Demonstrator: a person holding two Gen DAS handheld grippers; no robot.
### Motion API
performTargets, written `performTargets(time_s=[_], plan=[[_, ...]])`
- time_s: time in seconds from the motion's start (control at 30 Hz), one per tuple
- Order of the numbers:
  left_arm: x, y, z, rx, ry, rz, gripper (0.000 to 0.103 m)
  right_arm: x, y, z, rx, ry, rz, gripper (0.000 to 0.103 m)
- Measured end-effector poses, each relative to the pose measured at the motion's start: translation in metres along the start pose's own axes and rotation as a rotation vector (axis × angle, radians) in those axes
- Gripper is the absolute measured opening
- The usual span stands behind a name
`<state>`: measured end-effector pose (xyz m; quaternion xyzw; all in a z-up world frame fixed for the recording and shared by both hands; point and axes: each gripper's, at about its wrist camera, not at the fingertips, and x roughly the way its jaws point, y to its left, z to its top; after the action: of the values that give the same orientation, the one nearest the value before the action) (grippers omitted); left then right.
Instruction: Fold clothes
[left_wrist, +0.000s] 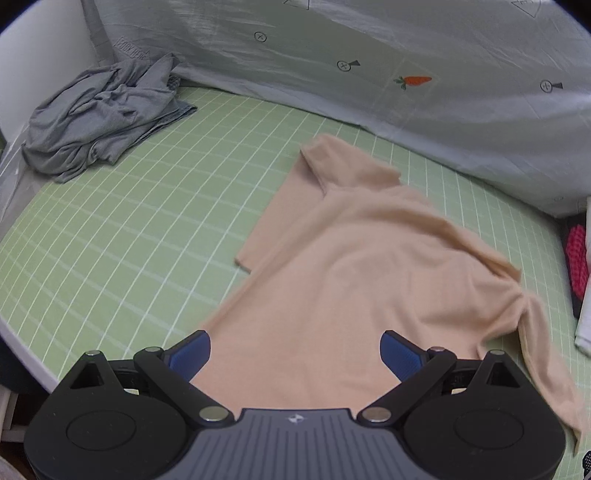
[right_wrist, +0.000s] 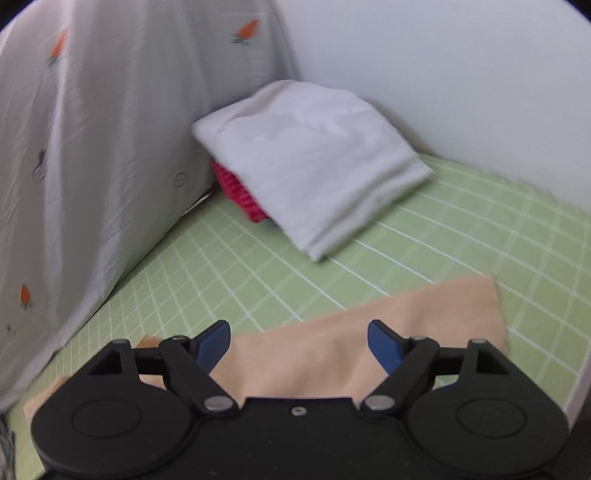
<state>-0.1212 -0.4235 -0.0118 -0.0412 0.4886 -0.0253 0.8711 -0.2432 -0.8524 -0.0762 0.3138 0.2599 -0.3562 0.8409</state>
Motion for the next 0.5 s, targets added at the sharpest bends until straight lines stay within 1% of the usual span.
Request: performTargets(time_s=[0.13, 0.2, 0.27, 0.37, 0.43, 0.5], plan=[[0.017, -0.004, 0.034, 0.059, -0.038, -0.005, 0.098, 0.015, 0.046, 0.009, -0.134, 0.006, 0.046, 0.088], [0.032, -0.004, 0.053, 0.068, -0.047, -0.006, 0.098, 0.029, 0.066, 0.012, -0.197, 0.018, 0.055, 0.088], [0.051, -0.006, 0.074, 0.071, -0.047, -0.014, 0.098, 0.049, 0.084, 0.014, -0.232, 0.041, 0.056, 0.088], [0.082, -0.016, 0.102, 0.118, -0.045, -0.030, 0.098, 0.083, 0.110, 0.016, -0.274, 0.085, 0.047, 0.088], [0.102, -0.023, 0.120, 0.150, -0.044, -0.041, 0.098, 0.108, 0.125, 0.016, -0.306, 0.129, 0.023, 0.088], [0.122, -0.030, 0.139, 0.182, -0.043, -0.052, 0.098, 0.128, 0.137, 0.015, -0.327, 0.176, 0.021, 0.087]])
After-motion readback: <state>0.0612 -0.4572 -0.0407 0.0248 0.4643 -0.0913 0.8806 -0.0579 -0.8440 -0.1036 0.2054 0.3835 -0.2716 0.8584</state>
